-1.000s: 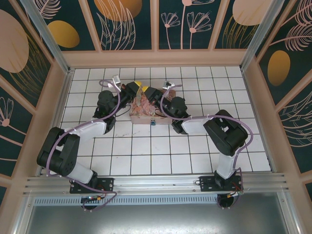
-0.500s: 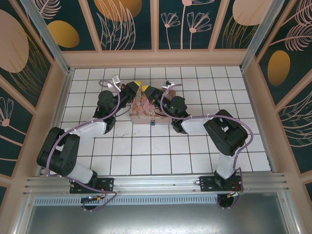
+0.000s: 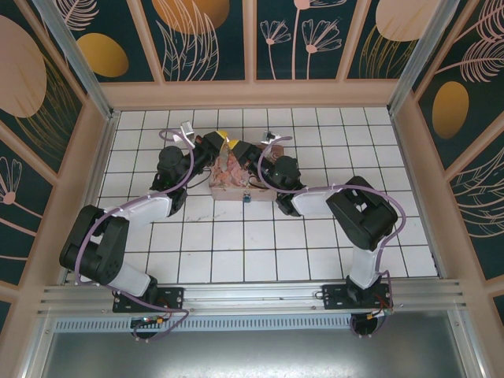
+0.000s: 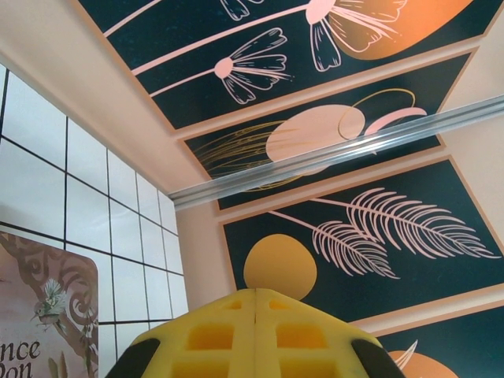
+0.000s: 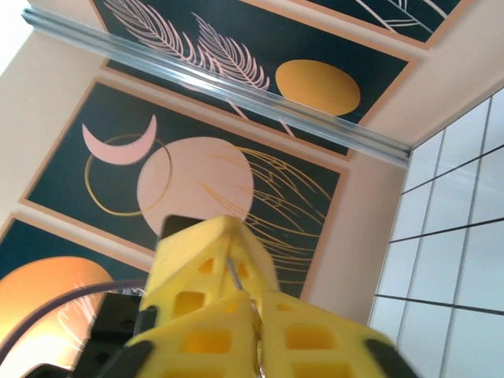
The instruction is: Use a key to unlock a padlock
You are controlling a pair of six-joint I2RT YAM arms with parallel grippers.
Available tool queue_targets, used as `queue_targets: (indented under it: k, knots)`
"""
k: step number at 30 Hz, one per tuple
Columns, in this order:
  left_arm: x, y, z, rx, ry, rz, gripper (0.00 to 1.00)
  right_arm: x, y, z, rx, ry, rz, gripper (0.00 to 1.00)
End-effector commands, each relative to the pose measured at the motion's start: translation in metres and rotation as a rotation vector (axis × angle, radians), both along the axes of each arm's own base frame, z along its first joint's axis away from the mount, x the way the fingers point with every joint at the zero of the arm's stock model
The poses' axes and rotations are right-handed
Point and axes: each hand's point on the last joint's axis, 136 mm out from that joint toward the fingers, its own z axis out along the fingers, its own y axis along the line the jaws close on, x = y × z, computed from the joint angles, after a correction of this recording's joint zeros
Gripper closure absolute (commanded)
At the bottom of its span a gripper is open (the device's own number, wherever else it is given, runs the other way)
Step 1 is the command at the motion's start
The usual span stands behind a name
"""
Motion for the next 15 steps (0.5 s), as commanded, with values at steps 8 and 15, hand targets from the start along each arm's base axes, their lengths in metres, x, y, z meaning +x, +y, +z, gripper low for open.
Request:
queue_targets:
  k: [8, 15]
  knots:
    - [-0.008, 0.000, 0.007, -0.002, -0.039, -0.006, 1.00, 0.001, -0.008, 0.012, 0.025, -0.029, -0.021, 1.00]
    - [-0.010, 0.003, 0.009, -0.009, -0.041, 0.003, 1.00, 0.005, -0.014, 0.011, 0.022, -0.008, -0.041, 1.00]
